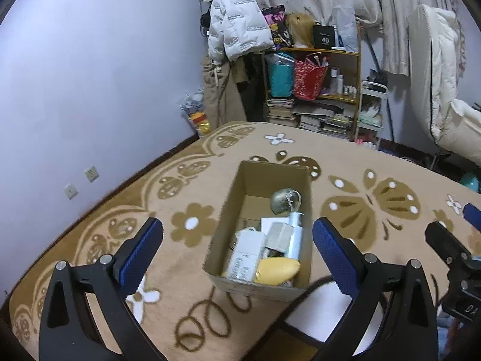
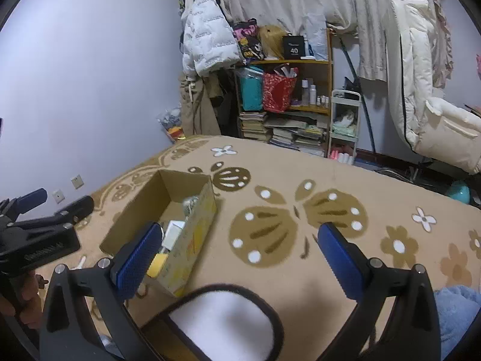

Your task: Organize rigid objects

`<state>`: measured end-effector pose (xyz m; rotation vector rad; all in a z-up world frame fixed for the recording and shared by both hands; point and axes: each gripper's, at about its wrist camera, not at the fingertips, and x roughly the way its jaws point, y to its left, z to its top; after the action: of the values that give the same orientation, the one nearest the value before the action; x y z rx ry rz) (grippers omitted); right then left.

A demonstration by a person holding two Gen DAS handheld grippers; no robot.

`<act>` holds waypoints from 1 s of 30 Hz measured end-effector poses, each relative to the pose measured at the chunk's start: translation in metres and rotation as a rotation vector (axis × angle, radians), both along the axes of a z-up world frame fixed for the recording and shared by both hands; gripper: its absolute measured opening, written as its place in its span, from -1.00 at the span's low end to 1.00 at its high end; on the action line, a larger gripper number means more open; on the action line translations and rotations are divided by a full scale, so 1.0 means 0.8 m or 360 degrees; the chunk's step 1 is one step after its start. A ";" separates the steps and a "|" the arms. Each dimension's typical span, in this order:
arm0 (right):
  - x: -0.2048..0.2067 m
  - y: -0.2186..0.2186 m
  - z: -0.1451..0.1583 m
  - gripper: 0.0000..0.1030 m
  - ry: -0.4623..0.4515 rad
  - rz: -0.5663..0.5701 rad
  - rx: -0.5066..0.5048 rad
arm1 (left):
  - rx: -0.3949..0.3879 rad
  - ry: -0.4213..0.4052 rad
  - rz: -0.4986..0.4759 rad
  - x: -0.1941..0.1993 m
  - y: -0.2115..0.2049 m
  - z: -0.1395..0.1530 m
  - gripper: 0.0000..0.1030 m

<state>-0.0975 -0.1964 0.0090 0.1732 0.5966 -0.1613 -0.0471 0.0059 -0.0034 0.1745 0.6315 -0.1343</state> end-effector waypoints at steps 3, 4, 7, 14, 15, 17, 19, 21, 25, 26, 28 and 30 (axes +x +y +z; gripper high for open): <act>-0.012 -0.005 -0.003 1.00 0.0013 -0.0006 0.0002 | 0.0064 -0.0038 -0.0024 -0.015 -0.005 -0.002 0.93; -0.015 -0.007 -0.004 1.00 0.0019 -0.0012 -0.0007 | 0.0075 -0.0043 -0.0029 -0.019 -0.006 -0.003 0.93; -0.025 -0.015 -0.010 1.00 0.0016 -0.0039 0.0011 | 0.0058 -0.0038 -0.0052 -0.029 -0.007 -0.006 0.93; -0.034 -0.044 -0.017 1.00 -0.0109 -0.0142 0.0168 | 0.0052 -0.0017 -0.0027 -0.023 -0.008 -0.008 0.93; -0.034 -0.046 -0.018 1.00 -0.0105 -0.0152 0.0165 | 0.0039 -0.0013 -0.0019 -0.021 -0.006 -0.007 0.93; -0.035 -0.047 -0.016 1.00 -0.0109 -0.0162 0.0152 | 0.0023 -0.0016 0.0002 -0.020 -0.001 -0.005 0.93; -0.035 -0.046 -0.016 1.00 -0.0107 -0.0163 0.0154 | 0.0017 -0.0011 0.0007 -0.019 0.002 -0.005 0.93; -0.035 -0.046 -0.016 1.00 -0.0105 -0.0162 0.0150 | 0.0028 -0.0006 0.0013 -0.018 0.003 -0.007 0.93; -0.034 -0.046 -0.017 1.00 -0.0090 -0.0153 0.0142 | 0.0049 0.0000 -0.0008 -0.018 -0.001 -0.008 0.93; -0.034 -0.046 -0.017 1.00 -0.0086 -0.0153 0.0140 | 0.0051 -0.0001 -0.0022 -0.019 -0.002 -0.008 0.93; -0.034 -0.046 -0.018 1.00 -0.0088 -0.0138 0.0145 | 0.0058 -0.0002 -0.0024 -0.020 -0.003 -0.008 0.93; -0.034 -0.044 -0.018 1.00 -0.0088 -0.0129 0.0128 | 0.0076 0.0002 -0.0014 -0.020 -0.004 -0.008 0.93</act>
<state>-0.1250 -0.2317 -0.0055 0.2791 0.5416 -0.2103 -0.0628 0.0029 -0.0099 0.2234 0.6354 -0.1277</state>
